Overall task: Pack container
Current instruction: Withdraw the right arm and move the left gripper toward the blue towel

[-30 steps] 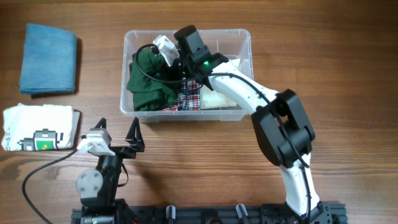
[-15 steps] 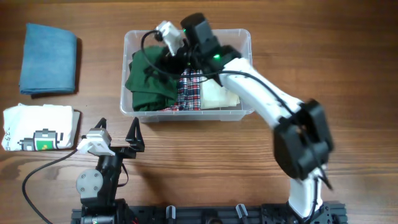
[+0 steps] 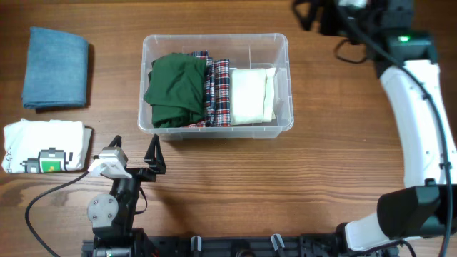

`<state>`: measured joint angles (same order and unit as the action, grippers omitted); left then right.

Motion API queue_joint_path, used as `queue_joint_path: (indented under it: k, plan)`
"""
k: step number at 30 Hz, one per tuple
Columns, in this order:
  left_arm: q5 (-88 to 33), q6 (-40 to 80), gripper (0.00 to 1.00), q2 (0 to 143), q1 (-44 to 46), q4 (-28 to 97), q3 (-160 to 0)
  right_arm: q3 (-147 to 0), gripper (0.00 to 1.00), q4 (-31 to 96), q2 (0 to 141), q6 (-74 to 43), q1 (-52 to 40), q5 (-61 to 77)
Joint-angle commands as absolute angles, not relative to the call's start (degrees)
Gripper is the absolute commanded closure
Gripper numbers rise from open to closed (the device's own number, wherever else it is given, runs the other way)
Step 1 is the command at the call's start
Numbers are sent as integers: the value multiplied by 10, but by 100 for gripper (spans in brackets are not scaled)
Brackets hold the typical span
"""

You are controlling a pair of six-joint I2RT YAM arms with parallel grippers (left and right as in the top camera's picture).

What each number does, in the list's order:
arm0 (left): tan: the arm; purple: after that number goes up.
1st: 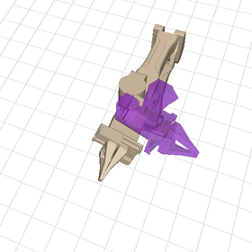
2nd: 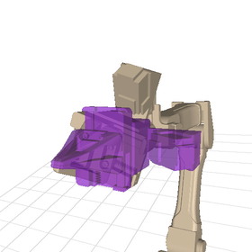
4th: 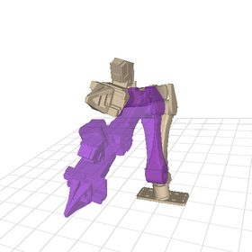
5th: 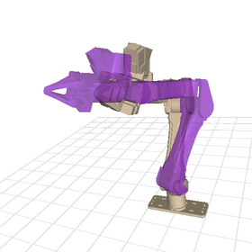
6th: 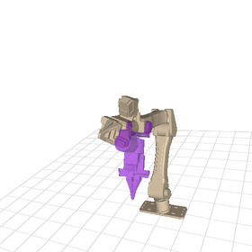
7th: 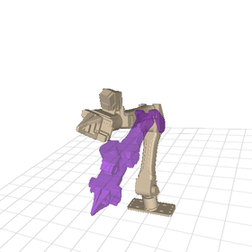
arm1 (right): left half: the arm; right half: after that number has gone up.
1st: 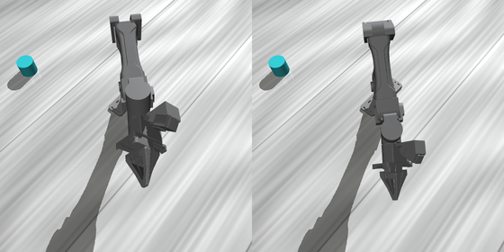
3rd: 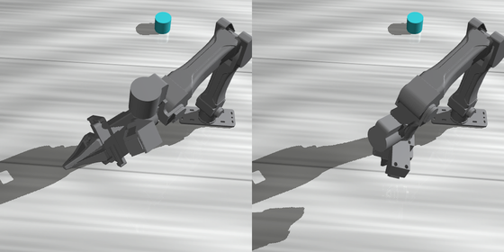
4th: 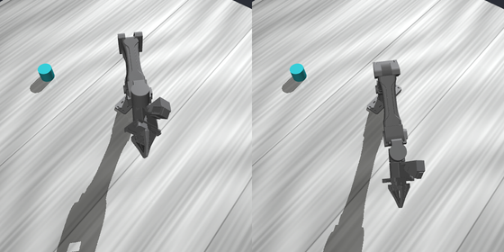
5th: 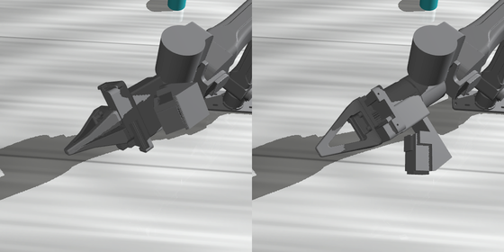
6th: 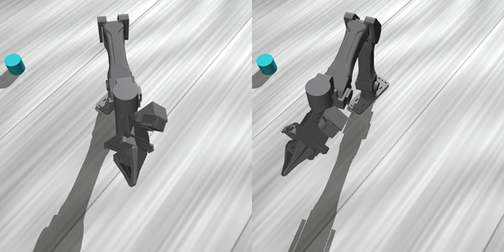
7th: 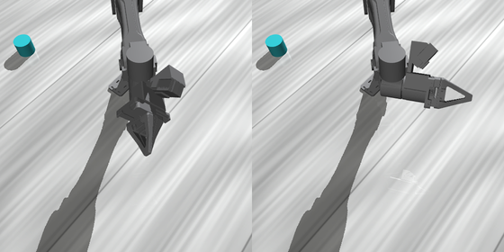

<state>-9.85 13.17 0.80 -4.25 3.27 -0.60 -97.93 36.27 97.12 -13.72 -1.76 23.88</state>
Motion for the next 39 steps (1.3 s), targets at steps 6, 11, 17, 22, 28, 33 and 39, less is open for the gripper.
queue_joint_path:
  k: [6,11,17,22,28,33,39]
  plan:
    - [-89,123,0,4,-43,33,-3,-974,0,414,980,-166,81,98]
    - [-124,129,0,4,-43,32,-4,-974,0,414,980,-167,83,98]
    - [-147,114,0,9,-43,33,-63,-974,0,414,980,-167,83,98]
    - [-102,77,0,100,-44,175,-232,-974,0,414,980,-167,83,98]
    - [-57,55,0,311,-44,379,-493,-974,0,414,980,-167,83,98]
    - [-134,30,0,470,-43,487,-723,-974,0,414,980,-167,83,98]
    - [-189,33,0,504,-43,462,-810,-974,0,414,980,-167,83,98]
